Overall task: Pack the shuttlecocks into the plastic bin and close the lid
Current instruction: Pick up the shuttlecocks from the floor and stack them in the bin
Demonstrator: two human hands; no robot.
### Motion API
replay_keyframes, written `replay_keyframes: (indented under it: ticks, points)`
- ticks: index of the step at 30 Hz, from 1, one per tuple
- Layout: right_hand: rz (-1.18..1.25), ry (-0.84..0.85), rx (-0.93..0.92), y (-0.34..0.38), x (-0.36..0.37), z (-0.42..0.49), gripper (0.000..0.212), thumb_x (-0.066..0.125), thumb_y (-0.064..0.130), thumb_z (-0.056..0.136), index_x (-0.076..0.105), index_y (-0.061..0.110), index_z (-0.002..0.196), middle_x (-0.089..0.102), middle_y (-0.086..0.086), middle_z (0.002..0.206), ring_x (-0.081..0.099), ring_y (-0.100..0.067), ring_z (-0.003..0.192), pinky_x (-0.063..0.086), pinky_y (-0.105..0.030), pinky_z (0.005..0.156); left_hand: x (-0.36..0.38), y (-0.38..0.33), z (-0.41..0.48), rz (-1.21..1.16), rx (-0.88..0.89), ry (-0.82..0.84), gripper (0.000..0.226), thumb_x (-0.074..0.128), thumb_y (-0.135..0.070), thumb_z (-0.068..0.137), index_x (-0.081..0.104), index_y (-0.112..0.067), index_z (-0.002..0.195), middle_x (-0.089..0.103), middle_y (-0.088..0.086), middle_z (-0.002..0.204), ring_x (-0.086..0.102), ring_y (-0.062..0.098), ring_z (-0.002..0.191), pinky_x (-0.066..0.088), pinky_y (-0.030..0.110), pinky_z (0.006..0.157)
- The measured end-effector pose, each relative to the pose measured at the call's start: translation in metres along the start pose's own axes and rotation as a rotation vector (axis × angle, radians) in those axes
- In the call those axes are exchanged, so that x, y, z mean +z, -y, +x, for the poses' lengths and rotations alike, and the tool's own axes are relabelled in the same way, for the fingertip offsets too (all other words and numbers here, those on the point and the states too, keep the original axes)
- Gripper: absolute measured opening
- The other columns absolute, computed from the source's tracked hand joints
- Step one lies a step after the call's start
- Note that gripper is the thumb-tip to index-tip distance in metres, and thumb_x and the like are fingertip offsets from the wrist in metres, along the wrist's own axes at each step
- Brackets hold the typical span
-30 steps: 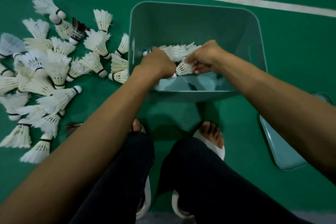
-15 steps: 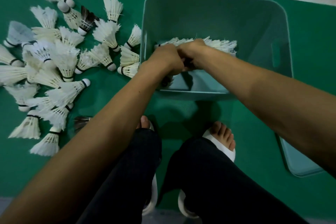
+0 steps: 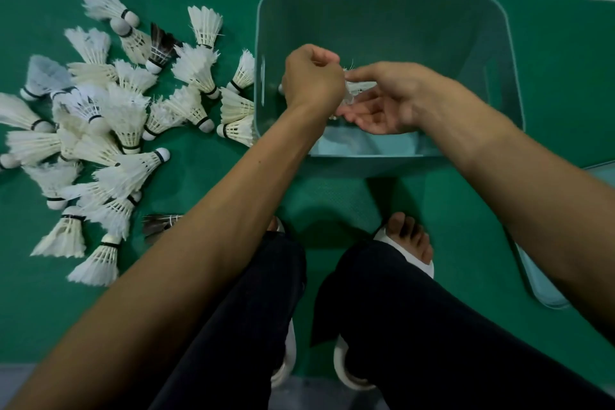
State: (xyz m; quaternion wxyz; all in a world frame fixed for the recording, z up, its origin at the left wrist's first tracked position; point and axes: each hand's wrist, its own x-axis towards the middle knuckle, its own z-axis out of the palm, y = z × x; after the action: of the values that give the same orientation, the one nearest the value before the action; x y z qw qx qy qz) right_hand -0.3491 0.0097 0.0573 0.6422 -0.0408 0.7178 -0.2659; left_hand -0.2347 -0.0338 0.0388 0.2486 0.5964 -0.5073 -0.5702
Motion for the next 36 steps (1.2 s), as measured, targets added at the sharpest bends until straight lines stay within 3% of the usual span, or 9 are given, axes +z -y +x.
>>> replay_keyframes:
  ticks: [5,9,12,14,17,21,24,29,36]
  points:
    - [0.114,-0.137,-0.025,-0.008,0.005,0.017,0.01,0.064,0.014,0.096,0.063,0.008,0.089,0.071,-0.004,0.058,0.067,-0.012,0.054,0.056,-0.019,0.05,-0.003,-0.005,-0.007,0.052,-0.058,0.137,0.022,0.04,0.002,0.092,0.058,-0.01,0.089,0.054,0.004,0.083,0.055,0.023,0.081,0.061,0.051,0.088]
    - [0.105,-0.254,-0.105,-0.01,-0.005,0.015,0.007,0.065,-0.003,0.088,0.063,0.003,0.085,0.072,-0.009,0.062,0.064,-0.012,0.04,0.052,-0.018,0.042,-0.01,-0.014,-0.011,0.052,-0.246,0.226,0.032,0.037,-0.002,0.102,0.058,-0.002,0.126,0.053,0.008,0.099,0.05,0.017,0.078,0.063,0.034,0.06]
    - [-0.082,-0.386,-0.185,-0.011,-0.02,0.019,0.022,0.072,-0.008,0.079,0.066,-0.001,0.099,0.075,-0.019,0.082,0.064,-0.018,0.04,0.052,-0.02,0.042,-0.02,-0.015,-0.005,0.495,-0.031,0.193,0.019,0.043,-0.003,0.099,0.06,0.0,0.107,0.063,0.017,0.108,0.062,0.024,0.079,0.061,0.036,0.063]
    - [-0.34,-0.313,-0.125,-0.013,-0.021,0.02,0.021,0.071,-0.004,0.083,0.068,0.0,0.103,0.072,-0.014,0.073,0.062,-0.015,0.04,0.053,-0.02,0.044,-0.026,-0.016,-0.01,0.884,0.13,0.189,0.011,0.048,0.0,0.093,0.057,-0.001,0.099,0.063,0.016,0.103,0.063,0.031,0.088,0.047,0.034,0.068]
    - [-0.534,-0.214,-0.099,-0.012,-0.013,0.028,0.016,0.066,-0.005,0.089,0.069,-0.001,0.104,0.067,-0.01,0.062,0.061,-0.013,0.044,0.056,-0.022,0.047,-0.021,-0.017,-0.018,1.209,0.151,0.331,0.032,0.047,-0.001,0.096,0.057,0.001,0.126,0.061,0.017,0.126,0.063,0.033,0.111,0.046,0.037,0.079]
    - [-0.591,-0.157,-0.134,-0.004,0.006,0.041,0.006,0.062,-0.003,0.094,0.068,-0.002,0.096,0.066,-0.011,0.071,0.062,-0.011,0.043,0.058,-0.021,0.047,-0.015,-0.019,-0.015,1.253,0.014,0.511,0.041,0.04,-0.001,0.103,0.048,0.003,0.143,0.056,0.018,0.141,0.063,0.031,0.119,0.051,0.04,0.096]
    - [-0.527,-0.24,-0.212,-0.003,0.014,0.058,0.002,0.066,-0.003,0.09,0.067,-0.003,0.092,0.07,-0.017,0.076,0.064,-0.018,0.044,0.06,-0.029,0.049,-0.016,-0.016,-0.003,1.215,-0.008,0.553,0.033,0.04,-0.001,0.101,0.056,0.003,0.129,0.059,0.019,0.129,0.064,0.032,0.111,0.054,0.041,0.095]
    - [-0.396,-0.392,-0.297,0.0,0.011,0.08,0.016,0.073,-0.003,0.078,0.074,-0.004,0.093,0.072,-0.016,0.074,0.07,-0.028,0.064,0.064,-0.051,0.072,-0.014,-0.013,0.014,1.147,0.04,0.476,0.022,0.046,0.002,0.097,0.047,-0.004,0.076,0.049,0.009,0.078,0.046,0.017,0.062,0.035,0.028,0.05]
    - [-0.345,-0.356,-0.27,0.0,0.023,0.081,0.02,0.074,-0.013,0.074,0.071,-0.012,0.094,0.072,-0.025,0.077,0.065,-0.029,0.05,0.064,-0.047,0.059,-0.009,-0.008,0.019,1.132,0.036,0.497,0.024,0.045,0.004,0.096,0.045,-0.005,0.074,0.048,0.009,0.074,0.045,0.017,0.059,0.035,0.028,0.049]
